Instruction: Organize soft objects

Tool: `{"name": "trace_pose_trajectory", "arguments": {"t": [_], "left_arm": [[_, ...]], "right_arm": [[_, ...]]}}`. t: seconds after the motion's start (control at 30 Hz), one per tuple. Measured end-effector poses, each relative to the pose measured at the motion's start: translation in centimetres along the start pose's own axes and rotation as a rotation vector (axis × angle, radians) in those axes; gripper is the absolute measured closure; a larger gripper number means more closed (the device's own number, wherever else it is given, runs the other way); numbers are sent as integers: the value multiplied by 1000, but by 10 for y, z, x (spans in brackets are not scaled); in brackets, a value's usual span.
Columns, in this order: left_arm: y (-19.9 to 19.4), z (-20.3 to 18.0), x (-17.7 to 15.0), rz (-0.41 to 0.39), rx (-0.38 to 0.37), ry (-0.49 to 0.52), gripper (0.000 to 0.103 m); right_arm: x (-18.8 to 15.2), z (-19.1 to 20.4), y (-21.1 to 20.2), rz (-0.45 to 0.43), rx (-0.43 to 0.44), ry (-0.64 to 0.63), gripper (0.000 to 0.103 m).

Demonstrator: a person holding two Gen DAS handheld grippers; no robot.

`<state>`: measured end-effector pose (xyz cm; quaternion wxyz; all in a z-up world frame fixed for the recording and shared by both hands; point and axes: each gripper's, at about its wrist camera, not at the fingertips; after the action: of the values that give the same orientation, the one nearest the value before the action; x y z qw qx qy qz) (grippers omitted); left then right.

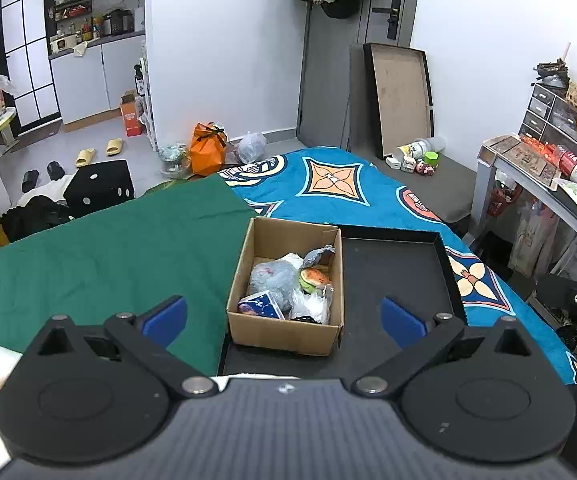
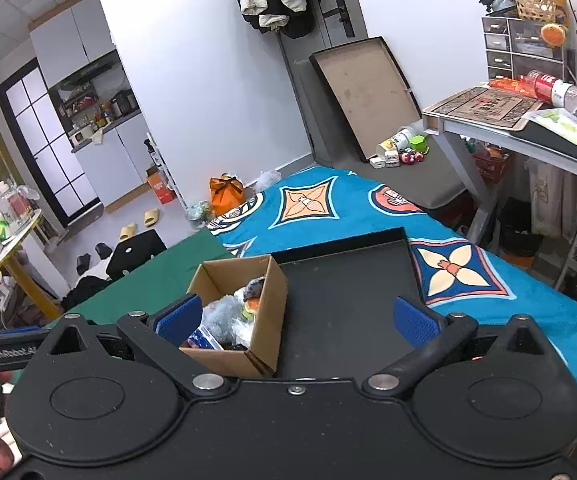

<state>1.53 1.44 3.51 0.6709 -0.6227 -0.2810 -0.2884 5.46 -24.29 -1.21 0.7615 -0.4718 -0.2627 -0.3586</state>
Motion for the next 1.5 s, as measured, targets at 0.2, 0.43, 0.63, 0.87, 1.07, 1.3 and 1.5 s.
{"name": "trace_pose_trajectory", "arguments": {"t": [0.2,0.43,0.63,0.87,1.07,1.3,1.5], "left_arm": [[-19,2,-7,-10,8,4,1],[-37,-1,-15,-21,2,21,1],[-49,-7,-23,-34,8,34,1],[-56,-11,-30,-40,10,36,1],[-59,-12,-34,-44,13,37,1],[-62,-16,-39,-45,10,45,1],[-62,-18,-41,-41,-3,45,1]], "right_arm": [[-5,-1,-15,22,-5,-26,0],[-11,-1,-30,22,-8,-49,0],[-16,-2,-41,21,-9,-62,0],[-22,-6,-49,27,-11,-76,0],[-25,-7,-55,24,-16,-77,0],[-29,-11,-58,34,-20,-71,0],[-32,-14,-58,49,-28,-65,0]]}}
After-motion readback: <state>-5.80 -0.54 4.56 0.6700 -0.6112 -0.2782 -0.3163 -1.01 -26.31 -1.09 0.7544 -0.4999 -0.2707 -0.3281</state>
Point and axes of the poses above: each gripper's, at about its wrist camera, not at the fingertips, and y roughly the way its jaws point, z to its left, x to its top, and after that the axes turned 9 degrees about y, right-handed
